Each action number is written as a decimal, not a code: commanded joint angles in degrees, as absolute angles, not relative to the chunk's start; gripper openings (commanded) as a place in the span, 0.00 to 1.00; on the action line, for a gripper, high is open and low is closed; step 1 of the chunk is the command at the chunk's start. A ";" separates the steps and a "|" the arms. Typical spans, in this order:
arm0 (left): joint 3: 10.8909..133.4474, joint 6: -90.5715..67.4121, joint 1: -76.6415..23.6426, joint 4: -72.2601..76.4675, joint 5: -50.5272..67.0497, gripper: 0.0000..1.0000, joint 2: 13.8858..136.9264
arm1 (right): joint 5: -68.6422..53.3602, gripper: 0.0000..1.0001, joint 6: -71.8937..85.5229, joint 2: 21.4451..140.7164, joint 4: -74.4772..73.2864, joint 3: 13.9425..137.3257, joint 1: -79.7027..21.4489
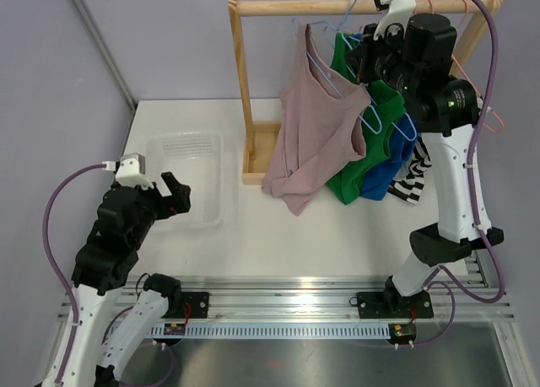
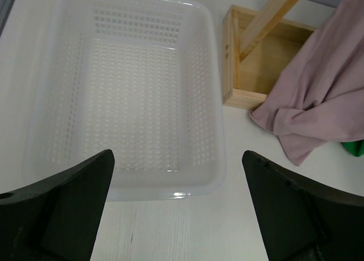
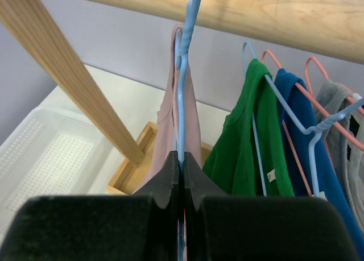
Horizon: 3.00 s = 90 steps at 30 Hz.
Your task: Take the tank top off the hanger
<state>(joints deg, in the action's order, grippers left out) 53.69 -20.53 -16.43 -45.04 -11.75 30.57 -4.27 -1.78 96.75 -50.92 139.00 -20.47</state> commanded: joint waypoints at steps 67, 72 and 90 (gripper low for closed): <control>80.77 -13.01 -55.55 -18.81 -15.03 0.73 67.06 | -38.76 0.00 17.49 45.79 -36.47 83.23 -20.74; 82.35 -12.57 -55.55 -19.86 -18.45 0.58 69.08 | -39.99 0.00 17.67 45.62 -36.12 83.41 -20.74; 81.92 -24.52 -48.79 -30.76 -44.31 0.00 64.69 | -42.27 0.00 7.21 39.64 -40.70 75.50 -20.65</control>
